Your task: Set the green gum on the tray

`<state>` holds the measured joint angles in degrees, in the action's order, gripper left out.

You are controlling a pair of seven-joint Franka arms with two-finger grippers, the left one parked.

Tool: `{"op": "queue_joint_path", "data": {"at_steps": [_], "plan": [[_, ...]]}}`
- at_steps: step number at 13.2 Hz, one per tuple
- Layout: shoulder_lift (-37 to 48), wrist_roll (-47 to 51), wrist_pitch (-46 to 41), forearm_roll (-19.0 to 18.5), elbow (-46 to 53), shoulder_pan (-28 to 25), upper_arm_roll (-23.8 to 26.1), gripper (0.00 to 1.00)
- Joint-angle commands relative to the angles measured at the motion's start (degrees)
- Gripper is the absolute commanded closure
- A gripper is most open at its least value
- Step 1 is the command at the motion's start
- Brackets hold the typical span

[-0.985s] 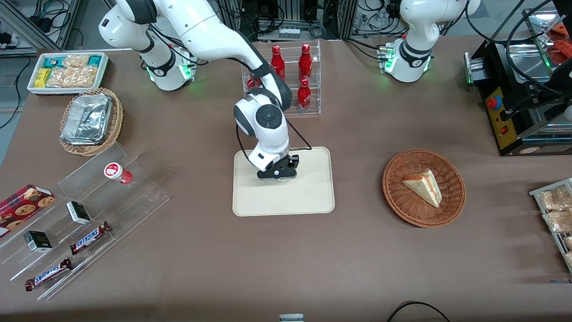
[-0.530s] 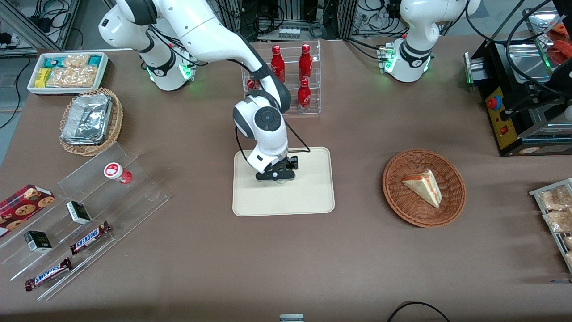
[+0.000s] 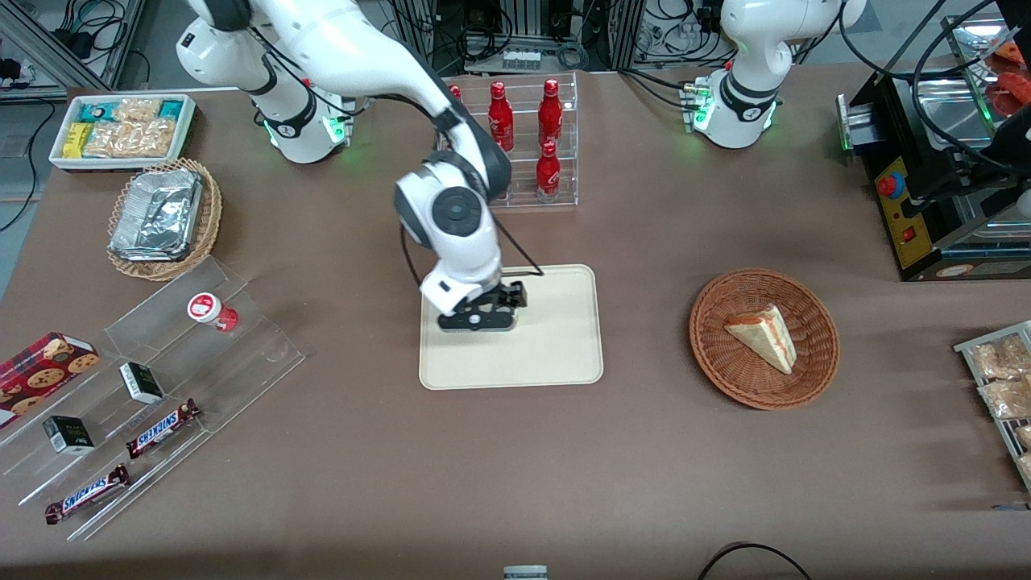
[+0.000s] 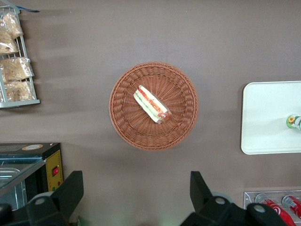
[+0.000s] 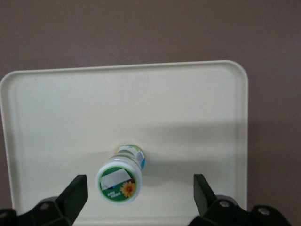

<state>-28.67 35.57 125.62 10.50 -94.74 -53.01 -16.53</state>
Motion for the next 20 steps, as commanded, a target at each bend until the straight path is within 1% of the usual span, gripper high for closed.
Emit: {"op": "queue_joint_path", "data": {"at_steps": [1,3,6,8,9,10,12,13,14,16,17,20], "plan": [[10.9,-4.6,-4.1,1.2,-6.4,3.3,0.4,0.00],[17.0,-8.0,-7.9,1.2,-9.0,6.8,0.4,0.00],[24.9,-14.0,-18.2,1.0,-9.3,13.1,0.3,0.00],[28.9,-18.3,-25.1,0.7,-9.4,19.1,0.3,0.00],[30.2,-21.0,-27.4,0.2,-9.3,21.7,0.3,0.00],[31.3,-23.3,-28.9,-1.2,-9.3,23.9,0.4,0.00],[32.5,-24.6,-31.4,-5.4,-8.7,25.8,0.4,0.00],[32.5,-24.8,-32.5,-6.8,-8.1,26.5,0.3,0.00],[31.9,-25.8,-33.4,-7.3,-7.0,28.6,0.4,0.00],[30.7,-31.4,-34.1,-7.1,-5.3,34.7,1.1,0.00],[30.4,-32.2,-34.2,-7.2,-4.4,36.9,2.3,0.00],[29.2,-32.4,-35.5,-7.2,-1.7,47.0,9.7,0.00]]}}
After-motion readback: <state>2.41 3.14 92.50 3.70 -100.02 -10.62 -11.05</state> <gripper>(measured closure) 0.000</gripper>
